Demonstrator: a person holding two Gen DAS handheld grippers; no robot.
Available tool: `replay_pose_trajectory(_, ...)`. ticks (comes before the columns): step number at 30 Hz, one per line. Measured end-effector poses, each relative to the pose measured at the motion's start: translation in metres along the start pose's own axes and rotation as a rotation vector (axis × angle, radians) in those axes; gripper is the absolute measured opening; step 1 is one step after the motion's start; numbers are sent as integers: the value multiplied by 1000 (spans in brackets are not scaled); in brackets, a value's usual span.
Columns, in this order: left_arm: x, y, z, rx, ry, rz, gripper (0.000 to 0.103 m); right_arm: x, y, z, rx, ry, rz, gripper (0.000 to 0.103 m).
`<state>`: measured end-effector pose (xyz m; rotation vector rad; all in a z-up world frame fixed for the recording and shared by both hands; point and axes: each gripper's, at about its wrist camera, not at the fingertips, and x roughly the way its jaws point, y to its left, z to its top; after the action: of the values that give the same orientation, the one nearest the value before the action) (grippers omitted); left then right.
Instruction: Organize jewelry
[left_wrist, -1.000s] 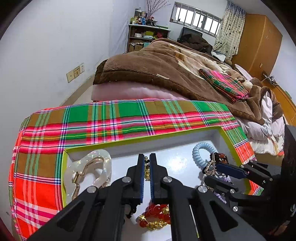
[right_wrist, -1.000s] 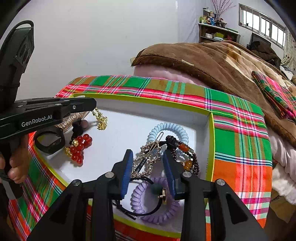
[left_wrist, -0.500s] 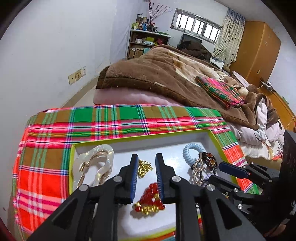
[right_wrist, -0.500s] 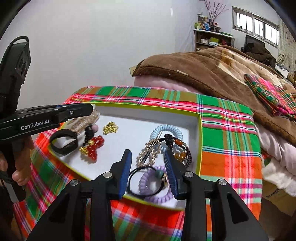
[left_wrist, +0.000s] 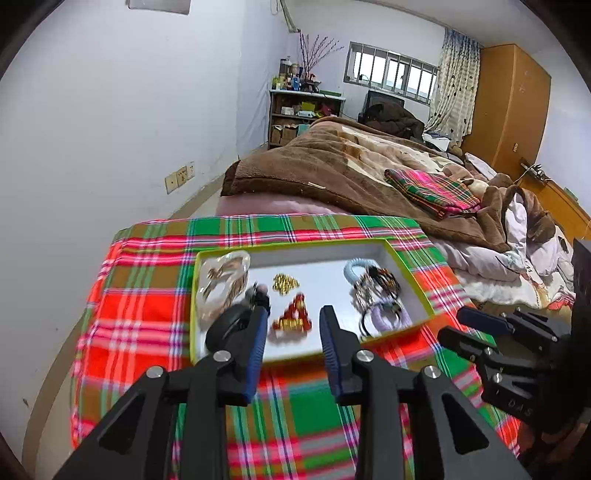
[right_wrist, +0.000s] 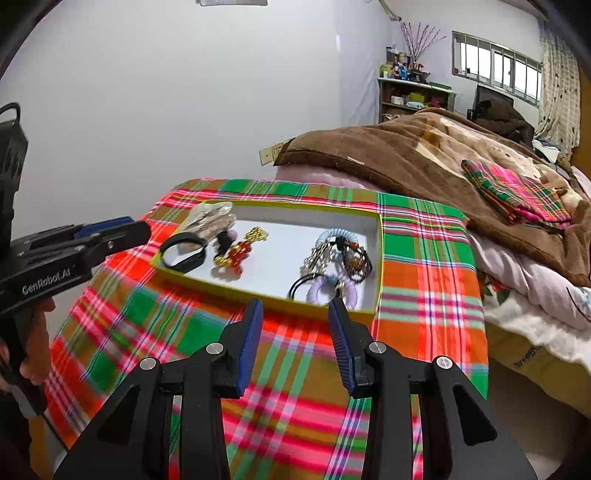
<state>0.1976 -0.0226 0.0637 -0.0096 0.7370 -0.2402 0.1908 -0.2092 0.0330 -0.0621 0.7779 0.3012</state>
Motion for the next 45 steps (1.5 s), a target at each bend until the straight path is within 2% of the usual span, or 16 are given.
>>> replay_pose_trajectory(11,-57,-7,-51,-40,-30,49,34,-55,24,-35,-24,-33,4,38)
replay_pose_trajectory(18,-72,-13,-76,-58,-27,78,34,-73,32,-55,-21,-31,-5,38)
replay_pose_trajectory(29,-73,-19,-102,-68,6,111,34,-76,33,-70,-14,-11,-14,38)
replay_pose_trajectory(45,-65,-25,-108,-56,35,129,34,-66,31,-72,-18,15,-15,38)
